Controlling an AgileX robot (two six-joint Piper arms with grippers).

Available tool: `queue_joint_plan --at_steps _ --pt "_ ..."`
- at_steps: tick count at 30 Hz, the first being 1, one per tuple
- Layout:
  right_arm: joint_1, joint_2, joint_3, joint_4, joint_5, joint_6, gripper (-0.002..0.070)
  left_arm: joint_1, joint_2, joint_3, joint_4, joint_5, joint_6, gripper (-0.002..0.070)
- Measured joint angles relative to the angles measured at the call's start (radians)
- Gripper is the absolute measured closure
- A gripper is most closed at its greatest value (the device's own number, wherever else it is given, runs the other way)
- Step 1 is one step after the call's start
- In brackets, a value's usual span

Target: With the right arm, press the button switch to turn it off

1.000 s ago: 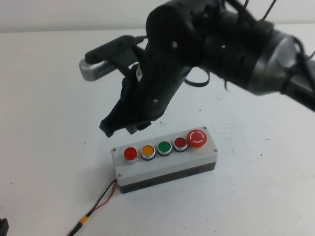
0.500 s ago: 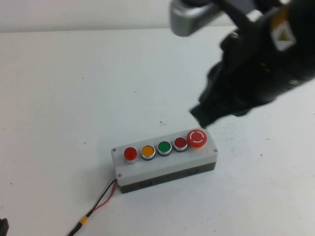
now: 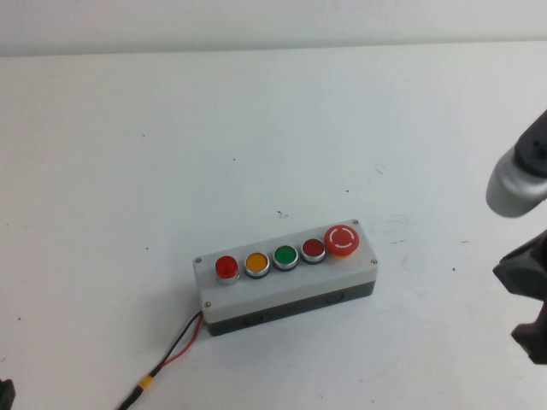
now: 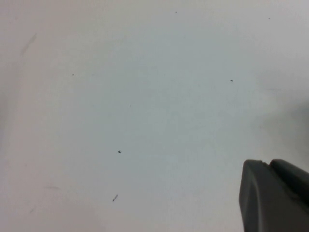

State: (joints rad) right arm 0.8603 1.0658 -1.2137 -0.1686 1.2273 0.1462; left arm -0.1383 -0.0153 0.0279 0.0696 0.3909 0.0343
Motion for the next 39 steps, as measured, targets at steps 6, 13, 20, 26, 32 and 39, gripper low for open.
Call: queue_joint_plan --at_steps 6,13,20,26,32,39 --pt "-0.009 -0.023 0.132 -0.031 -0.110 0.004 0.0692 0.000 0.000 0.000 0.000 0.000 0.000 0.0677" --pt "-0.259 -0.180 0.468 0.048 -0.553 0.004 0.0692 0.000 0.000 0.000 0.000 0.000 0.000 0.0677" --pt "-0.618 -0.495 0.945 0.054 -1.098 0.002 0.0692 0.000 0.000 0.000 0.000 0.000 0.000 0.0677" --pt "-0.786 -0.760 1.203 0.104 -1.266 0.004 0.0692 0.000 0.000 0.000 0.000 0.000 0.000 0.0677" --pt "-0.826 -0.945 1.239 0.113 -1.266 0.004 0.0692 0.000 0.000 0.000 0.000 0.000 0.000 0.0677" --pt "-0.826 -1.074 1.239 0.134 -1.149 0.004 0.0692 0.000 0.000 0.000 0.000 0.000 0.000 0.0677"
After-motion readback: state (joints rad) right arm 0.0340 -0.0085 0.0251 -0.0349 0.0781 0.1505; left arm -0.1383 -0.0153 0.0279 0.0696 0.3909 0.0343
